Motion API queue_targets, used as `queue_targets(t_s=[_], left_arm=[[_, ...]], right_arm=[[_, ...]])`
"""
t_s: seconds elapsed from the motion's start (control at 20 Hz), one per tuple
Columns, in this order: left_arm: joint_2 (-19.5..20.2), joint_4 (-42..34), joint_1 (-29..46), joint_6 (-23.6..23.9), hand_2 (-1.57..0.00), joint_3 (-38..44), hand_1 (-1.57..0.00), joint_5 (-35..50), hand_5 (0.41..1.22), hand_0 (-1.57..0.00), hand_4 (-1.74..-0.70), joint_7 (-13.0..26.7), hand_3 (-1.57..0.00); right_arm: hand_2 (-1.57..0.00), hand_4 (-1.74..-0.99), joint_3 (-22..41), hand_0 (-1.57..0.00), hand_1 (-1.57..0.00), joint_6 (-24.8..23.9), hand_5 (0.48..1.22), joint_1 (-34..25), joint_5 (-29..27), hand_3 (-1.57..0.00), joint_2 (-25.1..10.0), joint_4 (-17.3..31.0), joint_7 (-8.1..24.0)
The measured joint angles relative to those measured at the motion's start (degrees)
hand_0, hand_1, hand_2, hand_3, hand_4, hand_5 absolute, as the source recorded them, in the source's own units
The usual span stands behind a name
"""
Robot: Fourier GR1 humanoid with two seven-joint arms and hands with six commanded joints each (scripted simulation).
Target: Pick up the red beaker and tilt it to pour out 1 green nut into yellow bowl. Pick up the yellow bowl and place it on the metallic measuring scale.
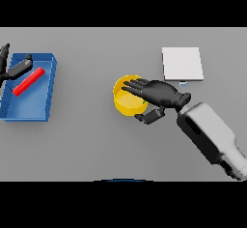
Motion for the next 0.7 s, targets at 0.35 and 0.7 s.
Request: queue_targets(t_s=[0.35, 0.7], left_arm=[[0.1, 0.41, -0.53, -0.3, 0.0, 0.04, 0.0, 0.28, 0.735, 0.0, -0.8, -0.32, 0.0], [0.07, 0.88, -0.73, -0.13, 0.0, -0.05, 0.0, -0.17, 0.729, 0.0, -0.79, -0.6, 0.0]], right_arm=[[0.0, -1.295, 2.71, 0.0, 0.0, 2.93, 0.671, -3.18, 1.8, 0.0, 2.03, 5.55, -0.11], [0.0, -1.308, 5.07, 0.0, 0.0, 5.13, 0.729, -5.63, 3.32, -0.01, 3.02, 8.66, 0.47]])
